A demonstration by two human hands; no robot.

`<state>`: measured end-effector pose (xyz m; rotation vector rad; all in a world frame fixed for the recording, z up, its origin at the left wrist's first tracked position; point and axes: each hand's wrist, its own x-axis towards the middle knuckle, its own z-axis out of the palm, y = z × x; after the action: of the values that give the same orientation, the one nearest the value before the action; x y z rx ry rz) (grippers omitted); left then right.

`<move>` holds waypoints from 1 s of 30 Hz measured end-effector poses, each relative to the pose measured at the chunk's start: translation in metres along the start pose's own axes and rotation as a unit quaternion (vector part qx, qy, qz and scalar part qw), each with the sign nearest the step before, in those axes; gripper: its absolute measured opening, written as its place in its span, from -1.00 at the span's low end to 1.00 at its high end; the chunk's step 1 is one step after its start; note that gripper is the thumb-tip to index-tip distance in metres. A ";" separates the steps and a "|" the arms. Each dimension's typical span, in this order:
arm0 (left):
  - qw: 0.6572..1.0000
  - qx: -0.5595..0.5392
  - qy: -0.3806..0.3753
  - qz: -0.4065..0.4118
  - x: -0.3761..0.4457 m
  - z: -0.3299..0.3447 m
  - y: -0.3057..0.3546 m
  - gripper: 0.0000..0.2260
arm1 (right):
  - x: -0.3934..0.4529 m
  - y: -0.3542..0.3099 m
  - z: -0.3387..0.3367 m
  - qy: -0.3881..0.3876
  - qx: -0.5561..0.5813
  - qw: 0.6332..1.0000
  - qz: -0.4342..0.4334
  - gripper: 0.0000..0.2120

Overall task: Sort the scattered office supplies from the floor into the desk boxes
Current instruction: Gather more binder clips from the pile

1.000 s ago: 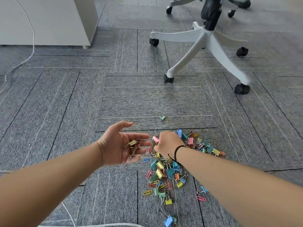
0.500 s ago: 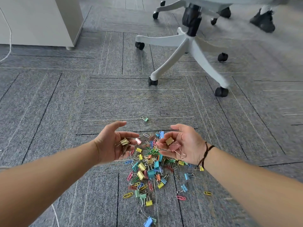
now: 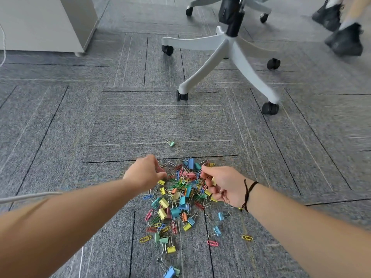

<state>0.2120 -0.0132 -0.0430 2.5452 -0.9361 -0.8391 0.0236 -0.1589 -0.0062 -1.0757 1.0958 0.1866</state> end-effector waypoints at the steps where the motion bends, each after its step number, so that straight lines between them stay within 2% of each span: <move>1: 1.000 0.000 0.003 0.000 0.002 0.002 0.000 -0.72 | 0.000 0.000 0.000 0.005 -0.018 1.000 -0.013 -0.79; 5: 0.999 -0.045 -0.015 0.015 0.007 0.005 0.001 -0.78 | 0.004 0.002 0.003 0.031 -0.064 0.995 -0.067 -0.86; 7: 0.982 -0.169 -0.080 -0.013 0.007 -0.001 0.000 -0.75 | 0.008 0.001 0.007 0.054 -0.124 0.986 -0.094 -0.81; 8: 0.950 -0.277 -0.138 -0.044 0.005 -0.007 0.000 -0.76 | 0.010 0.000 0.011 0.070 -0.176 0.976 -0.109 -0.77; 10: 0.833 -0.482 -0.255 -0.096 -0.004 -0.020 0.000 -0.81 | 0.017 -0.004 0.018 0.113 -0.297 0.938 -0.140 -0.71; 11: 0.786 -0.536 -0.291 -0.106 -0.008 -0.026 -0.001 -0.82 | 0.020 -0.005 0.021 0.134 -0.354 0.913 -0.151 -0.67; 12: 0.758 -0.562 -0.315 -0.105 -0.013 -0.032 -0.002 -0.83 | 0.023 -0.006 0.024 0.146 -0.404 0.889 -0.157 -0.65; 16: 0.723 -0.590 -0.355 -0.062 -0.025 -0.046 -0.008 -0.87 | 0.031 -0.008 0.036 0.167 -0.528 0.819 -0.152 -0.64; 19: 0.709 -0.607 -0.349 -0.085 -0.027 -0.053 -0.009 -0.82 | 0.041 -0.006 0.042 0.192 -0.570 0.783 -0.155 -0.65; 23: 0.688 -0.631 -0.341 -0.113 -0.030 -0.060 -0.013 -0.64 | 0.050 -0.008 0.040 0.193 -0.571 0.784 -0.150 -0.63; 27: 0.686 -0.642 -0.319 -0.125 -0.034 -0.065 -0.015 -0.60 | 0.047 -0.011 0.032 0.185 -0.533 0.810 -0.160 -0.68; 28: 0.688 -0.643 -0.312 -0.125 -0.035 -0.066 -0.014 -0.60 | 0.046 -0.011 0.028 0.184 -0.502 0.828 -0.167 -0.68; 30: 0.691 -0.645 -0.303 -0.120 -0.036 -0.067 -0.012 -0.60 | 0.040 -0.011 0.022 0.166 -0.345 0.911 -0.156 -0.72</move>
<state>0.2377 0.0249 0.0190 1.1053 0.0578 -1.6602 0.0642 -0.1622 -0.0303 -1.9601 1.1666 0.1379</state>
